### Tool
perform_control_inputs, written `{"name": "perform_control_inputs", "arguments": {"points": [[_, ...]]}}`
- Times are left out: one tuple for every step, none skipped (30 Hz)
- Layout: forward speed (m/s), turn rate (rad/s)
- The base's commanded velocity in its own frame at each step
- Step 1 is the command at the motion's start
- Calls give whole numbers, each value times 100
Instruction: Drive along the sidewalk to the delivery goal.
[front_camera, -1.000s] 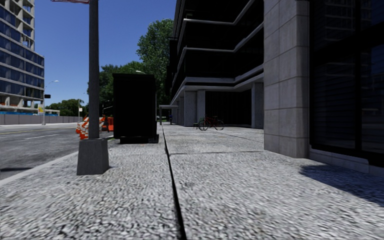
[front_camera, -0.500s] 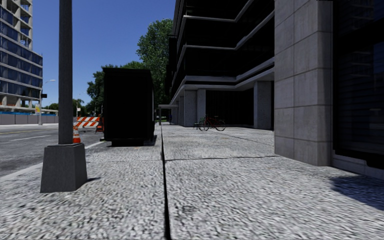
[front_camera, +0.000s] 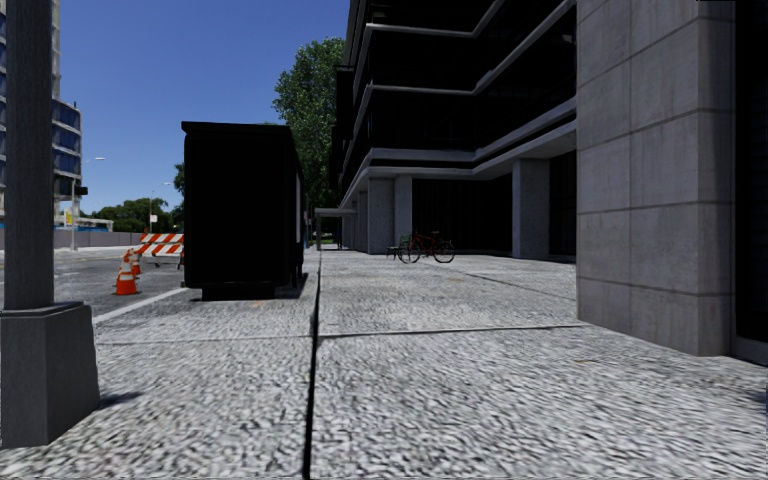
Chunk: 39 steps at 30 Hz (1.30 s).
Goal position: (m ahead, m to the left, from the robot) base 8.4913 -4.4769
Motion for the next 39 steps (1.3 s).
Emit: {"name": "perform_control_inputs", "arguments": {"points": [[131, 0], [131, 0], [131, 0], [131, 0], [131, 0], [131, 0], [131, 0], [131, 0], [131, 0], [131, 0], [131, 0], [131, 0], [131, 0], [131, 0], [131, 0], [131, 0], [131, 0], [131, 0], [131, 0], [131, 0], [131, 0], [131, 0], [131, 0], [131, 0], [131, 0], [131, 0], [131, 0], [131, 0], [131, 0], [131, 0], [131, 0], [131, 0], [131, 0], [131, 0], [131, 0], [131, 0], [131, 0], [131, 0], [131, 0]]}}
